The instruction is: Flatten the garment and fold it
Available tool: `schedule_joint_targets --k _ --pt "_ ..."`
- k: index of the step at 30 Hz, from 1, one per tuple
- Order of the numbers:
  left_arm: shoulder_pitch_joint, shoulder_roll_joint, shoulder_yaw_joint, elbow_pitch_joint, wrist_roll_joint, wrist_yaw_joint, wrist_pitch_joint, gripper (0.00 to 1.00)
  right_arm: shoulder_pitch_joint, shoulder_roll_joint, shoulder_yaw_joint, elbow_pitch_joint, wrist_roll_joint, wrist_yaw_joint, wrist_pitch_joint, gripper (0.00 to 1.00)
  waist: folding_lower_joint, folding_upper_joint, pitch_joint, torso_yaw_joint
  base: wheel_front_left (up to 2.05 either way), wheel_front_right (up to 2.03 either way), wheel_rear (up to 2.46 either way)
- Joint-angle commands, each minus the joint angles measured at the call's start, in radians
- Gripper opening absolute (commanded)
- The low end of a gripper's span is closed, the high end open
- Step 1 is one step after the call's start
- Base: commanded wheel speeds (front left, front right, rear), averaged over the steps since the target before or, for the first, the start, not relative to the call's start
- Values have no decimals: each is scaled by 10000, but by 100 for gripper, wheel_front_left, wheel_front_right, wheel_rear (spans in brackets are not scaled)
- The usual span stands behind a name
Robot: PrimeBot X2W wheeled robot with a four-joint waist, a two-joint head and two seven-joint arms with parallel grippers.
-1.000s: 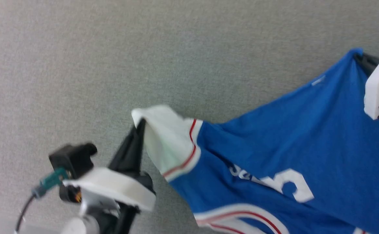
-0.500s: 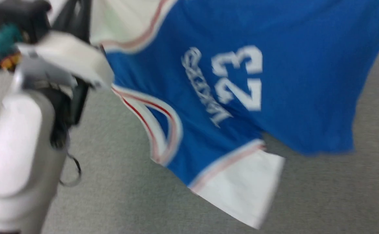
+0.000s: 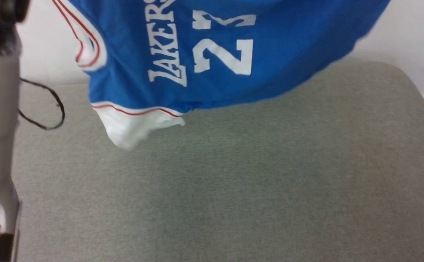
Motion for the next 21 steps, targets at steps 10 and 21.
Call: schedule_joint_targets --k 10,21 --pt "-1952 94 -131 1006 154 -241 569 0 -1580 547 -737 548 -6 -11 1049 0 3 0 2233 -498 0 0 0" --pt "-6055 -466 -387 2443 1618 -36 -2290 0 -5111 739 -1372 2323 -1285 -11 -447 0 3 0 5773 -667 0 0 0"
